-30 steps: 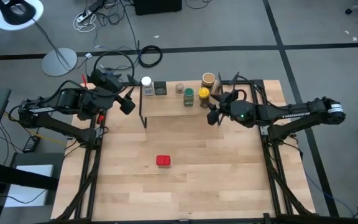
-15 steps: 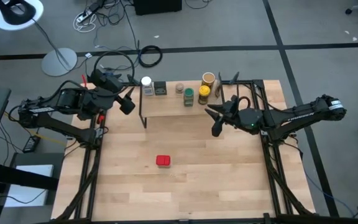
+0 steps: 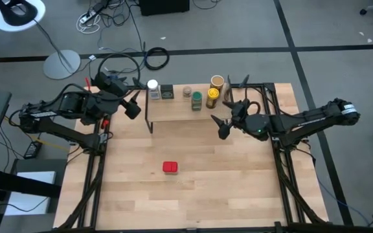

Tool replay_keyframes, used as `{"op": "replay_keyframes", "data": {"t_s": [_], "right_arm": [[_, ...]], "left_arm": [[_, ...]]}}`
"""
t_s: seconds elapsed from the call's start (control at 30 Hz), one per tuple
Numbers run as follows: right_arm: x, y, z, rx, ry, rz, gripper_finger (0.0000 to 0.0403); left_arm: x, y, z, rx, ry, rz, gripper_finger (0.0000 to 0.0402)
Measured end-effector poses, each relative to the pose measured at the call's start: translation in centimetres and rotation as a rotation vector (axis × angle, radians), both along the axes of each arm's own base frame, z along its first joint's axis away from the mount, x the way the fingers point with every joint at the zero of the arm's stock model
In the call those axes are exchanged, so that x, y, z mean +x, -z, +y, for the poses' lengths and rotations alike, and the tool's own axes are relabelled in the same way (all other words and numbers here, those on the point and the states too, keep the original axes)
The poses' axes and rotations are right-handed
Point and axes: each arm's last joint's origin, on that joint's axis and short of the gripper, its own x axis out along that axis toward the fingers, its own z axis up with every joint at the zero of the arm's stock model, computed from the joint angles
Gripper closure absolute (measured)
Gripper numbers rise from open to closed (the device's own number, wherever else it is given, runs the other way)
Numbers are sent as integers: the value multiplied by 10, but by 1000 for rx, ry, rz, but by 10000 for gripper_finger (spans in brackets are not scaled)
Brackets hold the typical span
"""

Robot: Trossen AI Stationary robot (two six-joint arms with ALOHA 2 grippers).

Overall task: Shelf spices
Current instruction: Remove the yellow seasoning can from the shelf

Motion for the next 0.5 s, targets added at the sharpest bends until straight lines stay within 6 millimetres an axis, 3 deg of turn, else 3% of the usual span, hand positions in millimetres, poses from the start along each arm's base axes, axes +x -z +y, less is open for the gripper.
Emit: {"op": "replay_keyframes", "data": {"t_s": [0.13, 0.5], "right_arm": [[7, 6, -5, 0, 22, 24, 10], [18, 14, -24, 9, 105, 20, 52]], "left_arm": [[0, 0, 0, -6, 9, -1, 71], [0, 0, 0, -7, 10, 0, 71]]}}
